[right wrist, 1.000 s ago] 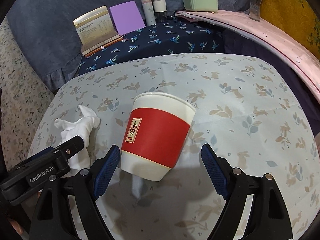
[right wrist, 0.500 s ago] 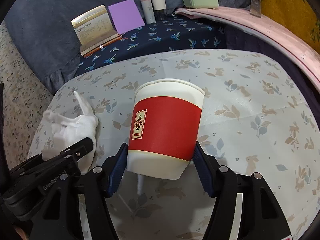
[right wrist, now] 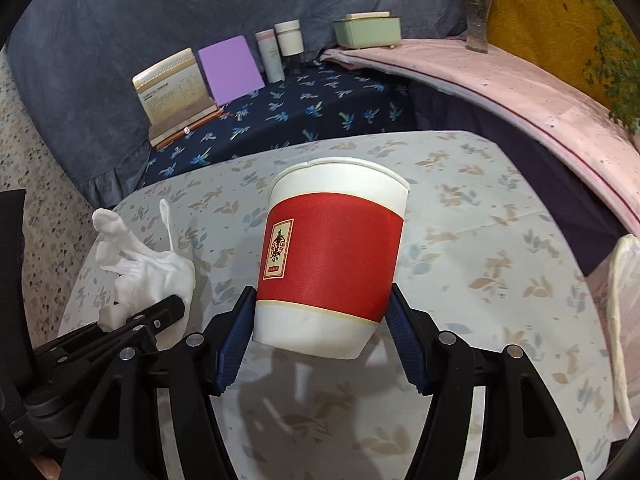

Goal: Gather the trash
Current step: 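Carry the cup and glove over the bin and open both grippers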

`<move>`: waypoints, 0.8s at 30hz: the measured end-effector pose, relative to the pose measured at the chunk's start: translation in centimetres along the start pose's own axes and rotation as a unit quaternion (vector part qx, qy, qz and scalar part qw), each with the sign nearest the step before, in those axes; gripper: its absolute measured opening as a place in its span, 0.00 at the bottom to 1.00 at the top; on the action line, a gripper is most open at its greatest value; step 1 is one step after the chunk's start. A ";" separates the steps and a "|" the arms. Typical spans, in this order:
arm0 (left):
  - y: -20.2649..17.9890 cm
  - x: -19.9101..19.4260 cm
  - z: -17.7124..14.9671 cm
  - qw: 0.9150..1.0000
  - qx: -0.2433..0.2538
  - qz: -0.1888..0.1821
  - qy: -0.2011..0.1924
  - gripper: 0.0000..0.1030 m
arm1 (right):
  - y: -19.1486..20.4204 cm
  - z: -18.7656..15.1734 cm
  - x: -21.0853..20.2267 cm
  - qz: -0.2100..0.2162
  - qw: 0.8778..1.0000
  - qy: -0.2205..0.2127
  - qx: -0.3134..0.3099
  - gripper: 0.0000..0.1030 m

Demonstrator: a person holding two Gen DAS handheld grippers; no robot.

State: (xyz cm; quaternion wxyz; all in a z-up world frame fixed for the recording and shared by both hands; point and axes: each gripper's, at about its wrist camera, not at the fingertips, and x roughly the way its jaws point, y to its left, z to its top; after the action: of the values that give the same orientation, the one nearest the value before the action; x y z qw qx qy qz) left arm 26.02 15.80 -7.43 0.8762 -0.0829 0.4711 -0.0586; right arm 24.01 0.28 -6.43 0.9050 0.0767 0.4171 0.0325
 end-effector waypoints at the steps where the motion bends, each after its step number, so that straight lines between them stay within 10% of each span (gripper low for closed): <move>1: -0.7 -0.4 -0.1 1.000 0.003 -0.002 -0.002 0.10 | -0.7 0.0 -0.7 -0.003 1.000 -0.005 0.004 0.60; 24: -21.5 -6.7 -3.8 0.987 0.138 -0.070 -0.033 0.11 | -18.1 -1.9 -13.4 -0.076 0.989 -0.082 0.099 0.60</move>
State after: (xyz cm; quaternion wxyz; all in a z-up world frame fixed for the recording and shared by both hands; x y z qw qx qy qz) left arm 18.63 -4.38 0.32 0.8879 0.0039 0.4228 -0.1811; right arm 13.71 -18.95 -0.60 0.9241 0.1358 0.3470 -0.0844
